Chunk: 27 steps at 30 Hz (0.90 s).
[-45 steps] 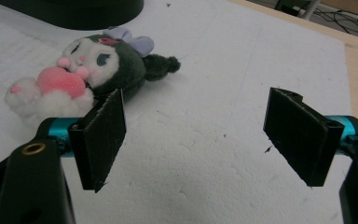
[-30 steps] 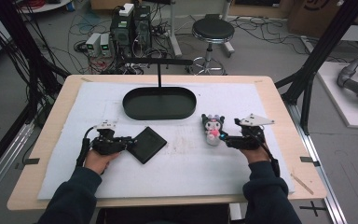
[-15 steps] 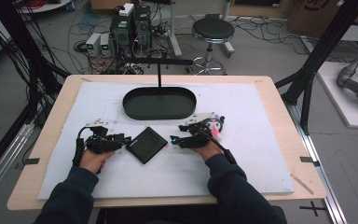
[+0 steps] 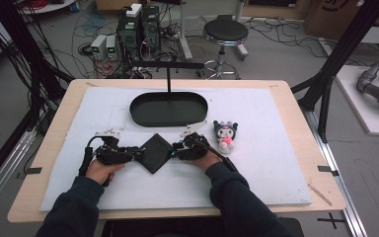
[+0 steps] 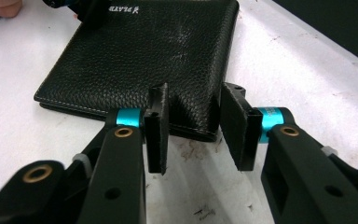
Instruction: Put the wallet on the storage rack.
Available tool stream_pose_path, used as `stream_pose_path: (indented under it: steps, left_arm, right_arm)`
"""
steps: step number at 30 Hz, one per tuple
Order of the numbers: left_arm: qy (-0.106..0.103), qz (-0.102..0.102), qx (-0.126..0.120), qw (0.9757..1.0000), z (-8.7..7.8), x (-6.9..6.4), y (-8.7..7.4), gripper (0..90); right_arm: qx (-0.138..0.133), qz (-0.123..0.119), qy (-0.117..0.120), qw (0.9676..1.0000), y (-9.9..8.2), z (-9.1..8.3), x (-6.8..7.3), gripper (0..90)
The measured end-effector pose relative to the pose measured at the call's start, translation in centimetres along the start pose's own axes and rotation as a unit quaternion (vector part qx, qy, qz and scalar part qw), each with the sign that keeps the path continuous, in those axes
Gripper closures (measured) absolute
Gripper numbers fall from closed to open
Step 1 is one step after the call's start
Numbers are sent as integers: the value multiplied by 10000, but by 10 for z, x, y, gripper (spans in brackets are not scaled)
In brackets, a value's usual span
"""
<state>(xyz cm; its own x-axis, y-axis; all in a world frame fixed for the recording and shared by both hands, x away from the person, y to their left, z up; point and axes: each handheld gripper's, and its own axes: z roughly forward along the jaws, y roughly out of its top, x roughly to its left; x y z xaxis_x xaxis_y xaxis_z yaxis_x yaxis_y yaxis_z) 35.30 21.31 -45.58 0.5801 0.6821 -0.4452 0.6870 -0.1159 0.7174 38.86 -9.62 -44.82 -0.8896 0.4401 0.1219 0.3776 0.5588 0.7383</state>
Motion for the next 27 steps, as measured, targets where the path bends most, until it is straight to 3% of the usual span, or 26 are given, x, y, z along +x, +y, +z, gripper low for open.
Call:
stream_pose_path:
  steps: [3,5,8,9,10,11,12,16,18,19,20,21,22,23,24,25,27]
  left_arm:
    - [-89,-223,-61,9997,-1,2,0,603]
    - [-211,-365,-302,9987,-5,4,-1,625]
    - [-715,-681,-673,9928,-10,8,-1,687]
    - [-724,-676,-698,9926,-10,8,-1,679]
    - [-580,-603,-667,9943,-9,7,-1,679]
    - [-406,-518,-561,9963,-7,7,-2,564]
    - [-335,-514,-502,9969,-5,6,-2,564]
    - [-23,-484,-594,9971,-6,7,-1,447]
    - [-67,-611,-566,9965,-5,9,-2,394]
    - [-162,-593,-493,9969,-4,8,-2,394]
    - [-489,-482,-346,9970,2,3,-3,395]
    - [-489,-482,-346,9970,2,3,-3,401]
    - [-516,-360,-240,9977,4,0,-2,422]
    - [-415,-279,-189,9986,5,-2,-2,446]
    - [-308,-282,-155,9990,5,-2,-2,506]
    - [-242,-349,-207,9989,4,-1,-2,506]
    - [-337,-448,-428,9975,-1,2,-1,724]
  right_arm:
    - [14,-176,-127,9998,0,0,4,686]
    - [31,-234,-162,9996,0,-1,5,692]
    - [40,-561,-330,9979,0,-1,9,711]
    - [29,-631,-387,9973,0,-1,10,715]
    - [29,-631,-387,9973,0,-1,10,715]
    - [-10,-765,-495,9958,-2,-1,14,724]
    - [-10,-765,-495,9958,-2,-1,14,724]
    - [-55,-1002,-669,9927,-4,-2,18,730]
    - [-79,-1063,-721,9917,-4,-1,19,731]
    - [-79,-1063,-721,9917,-4,-1,19,731]
    - [-70,-1053,-711,9919,-4,-1,19,731]
    - [-76,-1052,-711,9919,-4,-1,19,731]
    - [-64,-1040,-696,9921,-4,-2,19,731]
    - [-81,-1063,-713,9917,-4,-1,19,730]
    - [-78,-1053,-703,9919,-4,-1,19,730]
    - [-78,-1053,-703,9919,-4,-1,19,730]
    - [-79,-1014,-680,9925,-4,-1,18,727]
